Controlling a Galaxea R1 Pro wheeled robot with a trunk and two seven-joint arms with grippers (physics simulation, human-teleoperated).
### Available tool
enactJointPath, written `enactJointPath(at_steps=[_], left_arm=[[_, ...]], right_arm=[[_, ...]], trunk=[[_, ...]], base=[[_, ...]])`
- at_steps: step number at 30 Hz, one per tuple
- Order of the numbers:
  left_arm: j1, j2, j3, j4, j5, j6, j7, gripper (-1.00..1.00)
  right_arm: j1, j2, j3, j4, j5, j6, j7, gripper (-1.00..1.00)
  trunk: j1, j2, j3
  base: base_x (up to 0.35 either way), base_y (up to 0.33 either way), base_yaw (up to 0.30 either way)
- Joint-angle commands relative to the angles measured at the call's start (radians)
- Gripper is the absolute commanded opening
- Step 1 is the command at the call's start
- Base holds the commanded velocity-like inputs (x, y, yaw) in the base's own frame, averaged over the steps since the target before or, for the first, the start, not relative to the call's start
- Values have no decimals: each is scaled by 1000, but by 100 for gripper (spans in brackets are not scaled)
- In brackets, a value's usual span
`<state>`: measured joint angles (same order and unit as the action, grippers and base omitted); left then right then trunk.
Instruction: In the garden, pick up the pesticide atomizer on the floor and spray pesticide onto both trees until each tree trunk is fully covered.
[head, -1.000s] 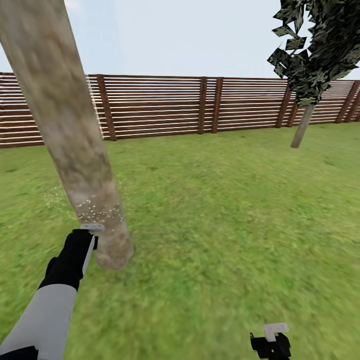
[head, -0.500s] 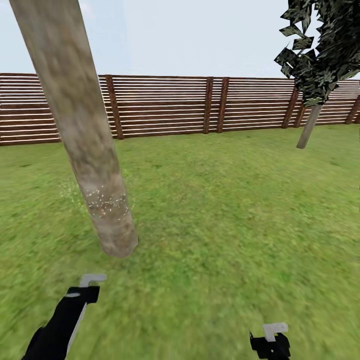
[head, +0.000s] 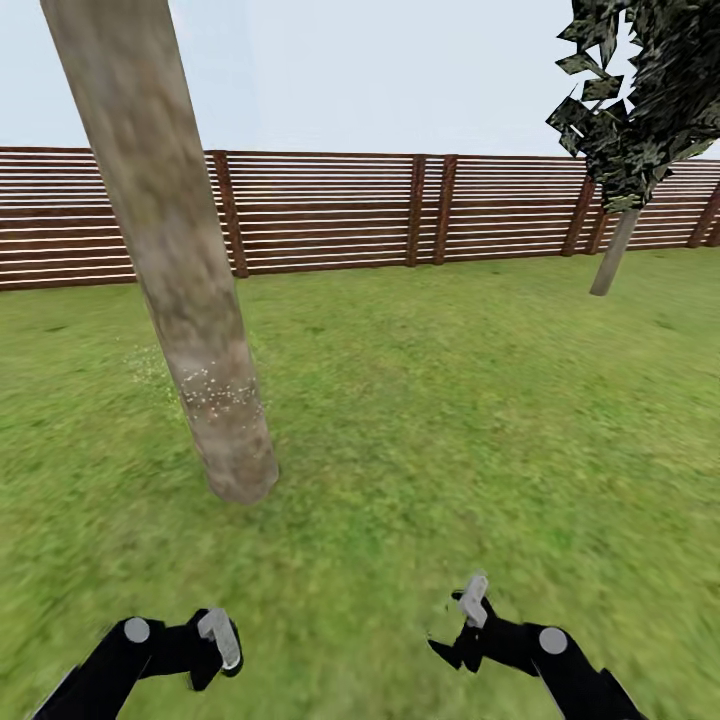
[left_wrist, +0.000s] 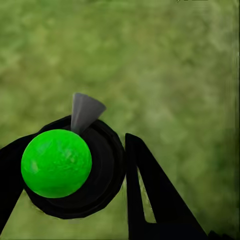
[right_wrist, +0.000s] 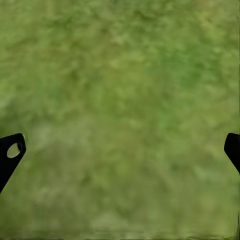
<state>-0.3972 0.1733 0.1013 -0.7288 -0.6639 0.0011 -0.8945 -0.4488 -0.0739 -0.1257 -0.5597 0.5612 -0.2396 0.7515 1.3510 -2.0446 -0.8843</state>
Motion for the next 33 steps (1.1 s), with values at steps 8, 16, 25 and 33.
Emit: enactJointPath(at_steps=[8,16,25,33], left_arm=[[0,-86,-12,8,-121,8,-7,-100],[0,-150,-81,11,-221,12,-8,-100],[0,-211,-177,12,-238,20,-6,-100],[-3,-259,-192,-1,-238,25,-5,-100]], right_arm=[[-1,21,163,-5,64,-7,10,-100],[-13,108,226,-89,65,-5,231,-100],[-14,149,232,-135,65,-4,258,-100],[-14,148,230,-137,66,-5,256,-100]], trunk=[[0,0,-1],[0,0,-1],[0,0,-1],[0,0,-1]], base=[[0,0,0],[0,0,0],[0,0,0],[0,0,0]])
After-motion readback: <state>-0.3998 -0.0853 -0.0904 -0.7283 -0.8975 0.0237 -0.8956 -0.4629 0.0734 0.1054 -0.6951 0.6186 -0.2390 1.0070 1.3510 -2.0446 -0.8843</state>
